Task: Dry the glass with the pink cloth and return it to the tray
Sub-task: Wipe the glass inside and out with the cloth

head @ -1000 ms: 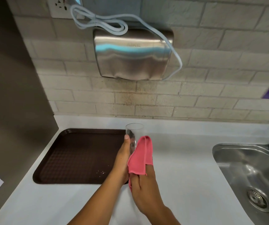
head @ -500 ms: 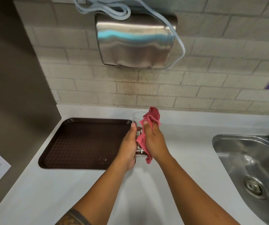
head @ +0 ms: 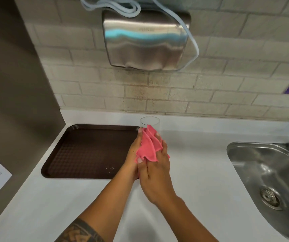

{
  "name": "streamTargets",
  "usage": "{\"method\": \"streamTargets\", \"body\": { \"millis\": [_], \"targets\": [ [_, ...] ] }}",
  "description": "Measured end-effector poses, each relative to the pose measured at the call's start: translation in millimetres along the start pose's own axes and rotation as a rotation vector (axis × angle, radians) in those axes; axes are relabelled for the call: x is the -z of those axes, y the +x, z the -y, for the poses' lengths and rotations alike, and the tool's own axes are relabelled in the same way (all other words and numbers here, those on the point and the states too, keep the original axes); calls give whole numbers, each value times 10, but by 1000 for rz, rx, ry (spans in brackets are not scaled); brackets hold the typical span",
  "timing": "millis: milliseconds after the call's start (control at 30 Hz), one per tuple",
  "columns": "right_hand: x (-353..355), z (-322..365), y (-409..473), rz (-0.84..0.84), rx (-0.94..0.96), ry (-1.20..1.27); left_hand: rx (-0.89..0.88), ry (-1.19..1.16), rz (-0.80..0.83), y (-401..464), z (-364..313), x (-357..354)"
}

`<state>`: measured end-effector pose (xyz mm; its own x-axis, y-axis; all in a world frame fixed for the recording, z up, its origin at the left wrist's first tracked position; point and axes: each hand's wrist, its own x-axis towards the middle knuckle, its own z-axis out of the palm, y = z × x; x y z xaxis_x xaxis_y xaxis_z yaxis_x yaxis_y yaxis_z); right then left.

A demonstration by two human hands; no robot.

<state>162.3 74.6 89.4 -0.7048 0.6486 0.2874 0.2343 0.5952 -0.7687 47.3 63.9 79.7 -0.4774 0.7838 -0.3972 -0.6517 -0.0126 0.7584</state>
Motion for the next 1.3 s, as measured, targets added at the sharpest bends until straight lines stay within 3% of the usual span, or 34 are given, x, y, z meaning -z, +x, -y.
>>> {"method": "streamTargets", "body": {
  "millis": [167, 267, 567, 733, 833, 900, 1000, 1067, 1133, 1200, 1300],
  "targets": [
    [61, 23, 408, -24, 23, -126, -92, 224, -128, -119, 33, -85],
    [133, -13, 656, 10, -75, 40, -172, 182, -35, -120, 15, -172],
    [191, -223, 458, 49, -357, 468, -137, 109, -156, -20, 8, -126],
    [42, -250, -88, 54, -394, 511, -187, 151, -199, 62, -165, -126],
    [12, -197, -238, 54, -341, 458, -157, 131, -186, 70, -172, -138],
    [4, -124, -182, 41, -205, 267, -30, 26, -74, -18, -84, -156],
    [12, -43, 68, -27, 27, -114, 19, -62, 74, -69, 122, -47],
    [35, -45, 252, -26, 43, -199, -56, 25, 26, -51, 201, -13],
    [77, -78, 418, -7, 28, -193, -164, 118, -100, -79, 160, -150],
    [124, -89, 567, -6, 17, -99, -190, 135, -20, -107, 129, -198],
    [183, -81, 683, -4, -84, 176, -131, 129, -50, -118, 71, -172]
  ]
}}
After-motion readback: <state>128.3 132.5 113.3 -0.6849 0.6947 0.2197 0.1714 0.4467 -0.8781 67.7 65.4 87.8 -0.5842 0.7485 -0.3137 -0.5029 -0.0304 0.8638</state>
